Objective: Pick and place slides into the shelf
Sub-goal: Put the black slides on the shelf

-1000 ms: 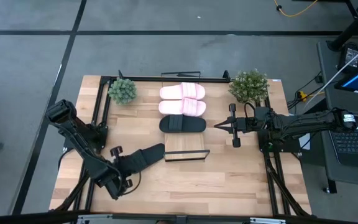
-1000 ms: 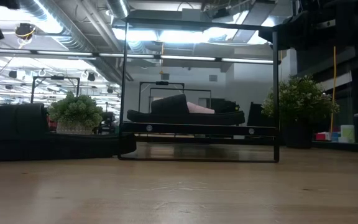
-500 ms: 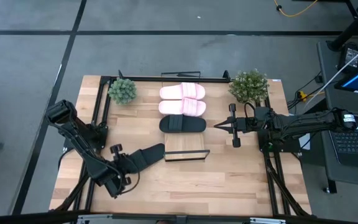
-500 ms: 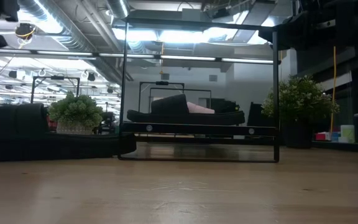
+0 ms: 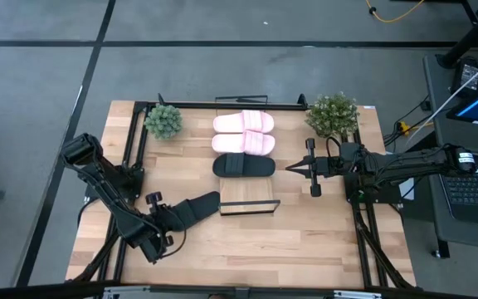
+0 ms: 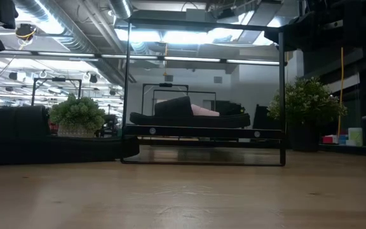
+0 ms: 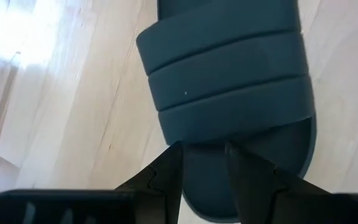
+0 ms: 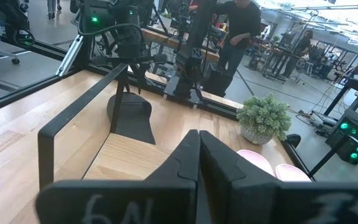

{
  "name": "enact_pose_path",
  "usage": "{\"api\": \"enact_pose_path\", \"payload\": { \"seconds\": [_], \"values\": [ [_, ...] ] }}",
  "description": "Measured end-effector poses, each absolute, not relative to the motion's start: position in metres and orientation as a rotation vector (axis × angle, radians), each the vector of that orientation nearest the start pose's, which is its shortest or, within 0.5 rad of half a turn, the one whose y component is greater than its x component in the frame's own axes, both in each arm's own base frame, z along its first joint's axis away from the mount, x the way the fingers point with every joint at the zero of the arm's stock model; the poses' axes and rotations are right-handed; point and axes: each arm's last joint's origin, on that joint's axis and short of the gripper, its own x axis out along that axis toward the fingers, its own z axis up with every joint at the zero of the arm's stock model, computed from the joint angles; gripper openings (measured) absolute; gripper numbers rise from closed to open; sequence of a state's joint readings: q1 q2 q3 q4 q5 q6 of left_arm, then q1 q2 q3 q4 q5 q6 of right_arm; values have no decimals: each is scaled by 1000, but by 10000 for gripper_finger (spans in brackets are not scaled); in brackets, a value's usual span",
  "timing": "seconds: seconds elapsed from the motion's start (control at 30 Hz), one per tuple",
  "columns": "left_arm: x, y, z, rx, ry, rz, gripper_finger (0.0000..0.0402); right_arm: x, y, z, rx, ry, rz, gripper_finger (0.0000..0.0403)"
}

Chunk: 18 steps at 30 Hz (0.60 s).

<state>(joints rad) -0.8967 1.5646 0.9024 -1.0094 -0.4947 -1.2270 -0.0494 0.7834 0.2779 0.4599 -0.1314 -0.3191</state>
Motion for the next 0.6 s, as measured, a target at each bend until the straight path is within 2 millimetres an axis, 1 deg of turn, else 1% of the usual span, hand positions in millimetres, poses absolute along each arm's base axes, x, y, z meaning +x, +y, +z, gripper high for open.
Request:
{"api": "enact_pose_path", "payload": {
  "seconds": [0.2, 0.47, 0.6],
  "values": [
    [159, -176, 172, 41, 1173, 477, 109, 173, -5, 219, -315, 32, 89, 14],
    [164, -171, 172, 38, 1169, 499, 109, 173, -5, 219, -315, 32, 88, 14],
    [166, -170, 172, 68, 1180, 484, 109, 173, -5, 219, -315, 32, 88, 14]
  ]
}}
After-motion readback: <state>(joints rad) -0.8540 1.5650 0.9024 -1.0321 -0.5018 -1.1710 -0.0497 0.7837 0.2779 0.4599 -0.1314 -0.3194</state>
